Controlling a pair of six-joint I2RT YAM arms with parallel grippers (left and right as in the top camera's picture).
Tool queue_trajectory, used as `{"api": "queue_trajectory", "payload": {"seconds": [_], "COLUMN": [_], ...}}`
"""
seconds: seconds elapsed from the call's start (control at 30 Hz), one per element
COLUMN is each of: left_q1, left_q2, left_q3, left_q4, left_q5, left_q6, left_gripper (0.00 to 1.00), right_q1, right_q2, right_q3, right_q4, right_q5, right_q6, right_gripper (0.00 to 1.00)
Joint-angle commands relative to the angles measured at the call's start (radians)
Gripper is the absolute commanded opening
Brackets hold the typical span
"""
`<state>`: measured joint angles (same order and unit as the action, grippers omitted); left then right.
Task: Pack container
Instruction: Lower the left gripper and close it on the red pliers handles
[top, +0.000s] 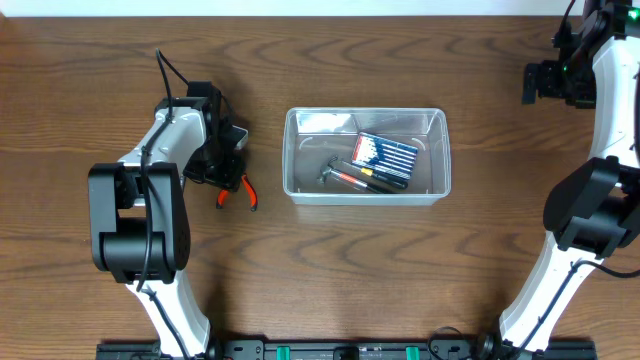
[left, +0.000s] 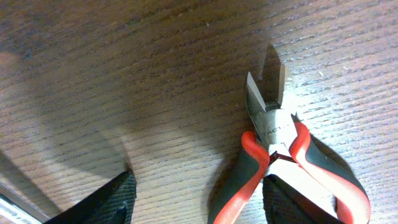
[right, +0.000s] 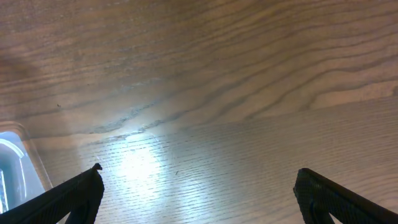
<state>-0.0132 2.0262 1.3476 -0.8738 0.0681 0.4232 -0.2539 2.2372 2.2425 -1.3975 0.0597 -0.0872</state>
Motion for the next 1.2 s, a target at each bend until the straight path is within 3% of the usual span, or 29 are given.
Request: {"api": "queue_trajectory", "payload": {"seconds": [0.0, 0.37, 0.73, 1.0, 1.17], "left_q1": [0.003, 0.003, 0.003, 0.003, 0.003], "left_q2": [0.007, 0.007, 0.007, 0.007, 0.007], "left_q3": [-0.002, -0.002, -0.002, -0.002, -0.002], "left_q4": [-0.003, -0.002, 0.003, 0.005, 0.005], "left_q5": [0.002, 0.003, 0.003, 0.003, 0.003], "left_q6": [0.010, 0.010, 0.010, 0.010, 0.009], "left_gripper": [0.59, 0.33, 0.21, 0.19, 0.10], "right_q1": [0.005, 0.005, 0.005, 0.005, 0.005], "right_q2": [-0.024, -0.024, -0.024, -0.024, -0.024], "right_q3": [-0.003, -0.003, -0.003, -0.003, -0.003], "right_q4": [-0.001, -0.001, -0.001, -0.001, -0.001], "right_q5": [-0.004, -0.004, -0.004, -0.004, -0.004], "right_q6": [0.012, 0.012, 0.012, 0.012, 0.012], "right_gripper": [0.99, 0.99, 0.99, 0.99, 0.99]}}
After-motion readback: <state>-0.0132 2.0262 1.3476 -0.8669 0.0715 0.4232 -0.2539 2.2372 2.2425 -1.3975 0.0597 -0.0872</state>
